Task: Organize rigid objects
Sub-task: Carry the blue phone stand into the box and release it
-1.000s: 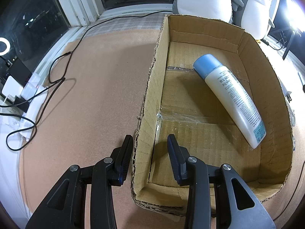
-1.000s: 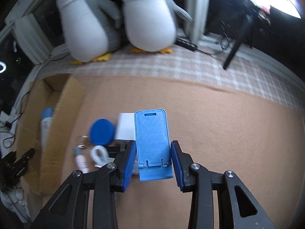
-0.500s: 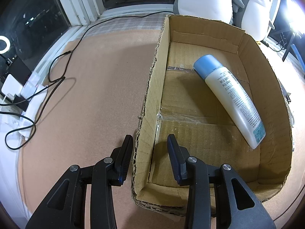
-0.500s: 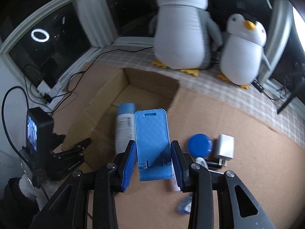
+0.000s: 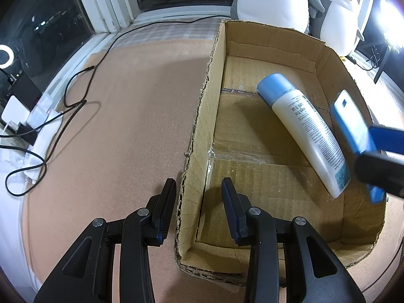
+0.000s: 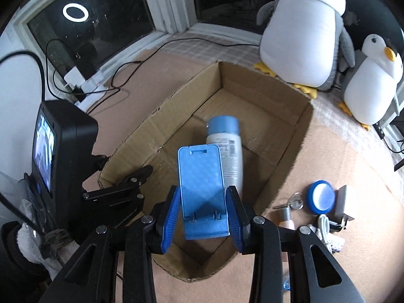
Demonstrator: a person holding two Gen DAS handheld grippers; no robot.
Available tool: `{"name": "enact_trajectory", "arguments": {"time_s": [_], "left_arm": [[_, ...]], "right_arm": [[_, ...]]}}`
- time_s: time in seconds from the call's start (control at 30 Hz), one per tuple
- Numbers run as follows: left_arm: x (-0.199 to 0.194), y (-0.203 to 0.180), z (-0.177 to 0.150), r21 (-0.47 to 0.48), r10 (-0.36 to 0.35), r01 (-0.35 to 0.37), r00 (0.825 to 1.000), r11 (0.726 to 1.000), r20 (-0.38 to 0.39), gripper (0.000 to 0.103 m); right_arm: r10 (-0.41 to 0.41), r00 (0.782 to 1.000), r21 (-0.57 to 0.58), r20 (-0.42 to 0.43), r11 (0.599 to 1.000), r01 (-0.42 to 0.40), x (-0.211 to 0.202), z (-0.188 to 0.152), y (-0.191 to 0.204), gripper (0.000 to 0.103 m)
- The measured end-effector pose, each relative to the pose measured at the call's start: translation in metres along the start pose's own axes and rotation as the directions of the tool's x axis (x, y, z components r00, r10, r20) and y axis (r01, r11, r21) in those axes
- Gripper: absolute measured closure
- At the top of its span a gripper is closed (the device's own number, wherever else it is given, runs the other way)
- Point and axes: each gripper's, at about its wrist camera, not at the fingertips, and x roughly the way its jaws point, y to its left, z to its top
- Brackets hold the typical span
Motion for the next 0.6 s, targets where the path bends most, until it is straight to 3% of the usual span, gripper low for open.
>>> {"name": "enact_trajectory", "arguments": {"time_s": [0.6], "left_arm": [[0.0,0.001,-0.001,0.0,0.001,-0.001,1.0,1.0,0.001,0.067]], "right_arm": [[0.016,1.0,0.009,0.02,1.0,-0.017,-0.004,-0.004,-0.002,0.065]]}}
